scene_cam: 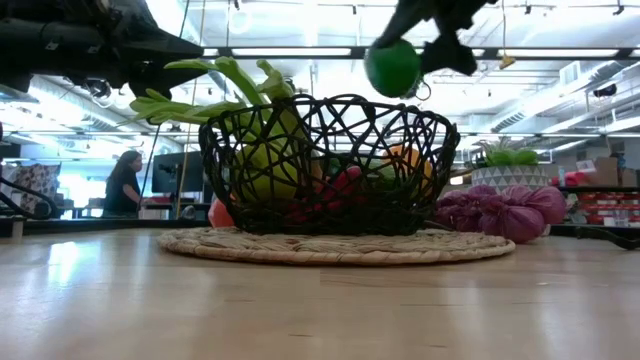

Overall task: Build produce basket
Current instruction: Put the green lime into the black basket, then put the orange into the black basket

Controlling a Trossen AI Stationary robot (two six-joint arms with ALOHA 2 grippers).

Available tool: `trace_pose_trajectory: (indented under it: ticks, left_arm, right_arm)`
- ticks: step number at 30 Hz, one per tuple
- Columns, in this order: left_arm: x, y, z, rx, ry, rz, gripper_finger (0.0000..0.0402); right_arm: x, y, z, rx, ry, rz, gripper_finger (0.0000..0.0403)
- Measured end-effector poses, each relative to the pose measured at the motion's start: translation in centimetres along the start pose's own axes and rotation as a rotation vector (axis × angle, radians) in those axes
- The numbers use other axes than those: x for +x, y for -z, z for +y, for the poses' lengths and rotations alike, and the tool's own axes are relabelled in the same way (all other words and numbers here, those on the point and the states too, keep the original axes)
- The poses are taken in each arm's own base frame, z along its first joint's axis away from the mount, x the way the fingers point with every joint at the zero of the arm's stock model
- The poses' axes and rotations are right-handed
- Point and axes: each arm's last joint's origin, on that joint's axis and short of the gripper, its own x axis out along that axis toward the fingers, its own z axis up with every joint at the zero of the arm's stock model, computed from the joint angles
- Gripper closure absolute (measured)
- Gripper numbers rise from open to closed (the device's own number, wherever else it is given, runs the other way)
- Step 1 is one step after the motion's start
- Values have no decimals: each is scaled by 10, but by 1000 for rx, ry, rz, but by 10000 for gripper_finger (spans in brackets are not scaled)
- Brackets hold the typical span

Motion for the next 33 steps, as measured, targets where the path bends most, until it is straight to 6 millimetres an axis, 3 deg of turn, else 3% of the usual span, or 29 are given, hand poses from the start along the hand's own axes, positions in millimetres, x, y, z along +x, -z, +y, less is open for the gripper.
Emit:
trace_pose_trajectory:
  ticks: [7, 11, 19, 33]
  left_arm:
    - [0, 0, 0, 1, -4, 3, 294]
    - [0, 1, 0, -11, 1, 5, 295]
    - [-1, 2, -5, 21, 33, 7, 311]
    - [-2, 8, -7, 56, 31, 59, 322]
  right_arm:
    - [35, 6, 0, -29, 61, 43, 127]
    - [45, 8, 1, -31, 41, 73, 120]
    - [44, 7, 10, -87, -33, 32, 95]
    - [46, -3, 1, -157, 85, -77, 13]
